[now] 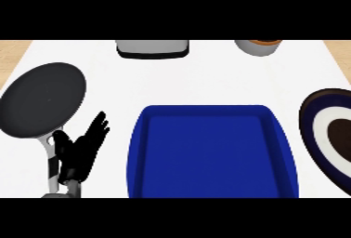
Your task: Pick the cupcake from the tray and place it in the plate
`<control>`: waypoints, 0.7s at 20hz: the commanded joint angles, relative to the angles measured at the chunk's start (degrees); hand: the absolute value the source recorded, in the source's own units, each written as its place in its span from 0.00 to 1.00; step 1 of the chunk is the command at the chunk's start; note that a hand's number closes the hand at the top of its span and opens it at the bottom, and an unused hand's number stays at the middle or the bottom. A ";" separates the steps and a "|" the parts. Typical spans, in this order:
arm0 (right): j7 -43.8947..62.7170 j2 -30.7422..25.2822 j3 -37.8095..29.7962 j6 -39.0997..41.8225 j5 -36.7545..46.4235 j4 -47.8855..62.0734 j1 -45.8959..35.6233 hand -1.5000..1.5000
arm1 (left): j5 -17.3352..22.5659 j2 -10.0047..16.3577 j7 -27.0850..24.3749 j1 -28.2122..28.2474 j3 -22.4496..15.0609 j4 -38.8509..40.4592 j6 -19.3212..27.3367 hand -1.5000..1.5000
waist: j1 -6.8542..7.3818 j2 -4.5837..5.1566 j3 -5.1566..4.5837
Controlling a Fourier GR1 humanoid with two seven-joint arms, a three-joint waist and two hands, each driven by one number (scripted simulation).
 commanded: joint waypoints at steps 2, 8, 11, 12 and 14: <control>-6.94 3.56 0.72 -7.40 -11.19 -11.58 7.38 0.00 | -0.34 -0.71 3.50 2.15 -1.13 -2.19 1.00 0.50 | -0.57 -0.07 -0.24; -17.50 10.95 7.46 -3.22 -23.30 -29.73 18.88 0.00 | -0.93 -0.56 -0.13 2.17 -0.16 2.34 -0.03 0.50 | -1.39 -0.17 -0.25; -26.18 16.35 11.30 -1.81 -26.82 -33.21 24.35 0.00 | -0.75 -1.89 -0.26 1.23 -0.01 1.71 1.04 0.50 | -1.43 -0.17 -0.20; -28.08 16.51 11.34 0.01 -28.24 -35.03 26.67 0.00 | -0.33 0.20 0.26 5.44 -0.20 -2.47 -0.64 0.50 | -0.94 -0.30 -0.20; -32.08 18.68 11.66 3.66 -32.14 -38.06 30.84 0.00 | -0.37 -0.02 2.38 3.76 0.34 -3.35 0.64 0.50 | -1.28 -0.33 -0.20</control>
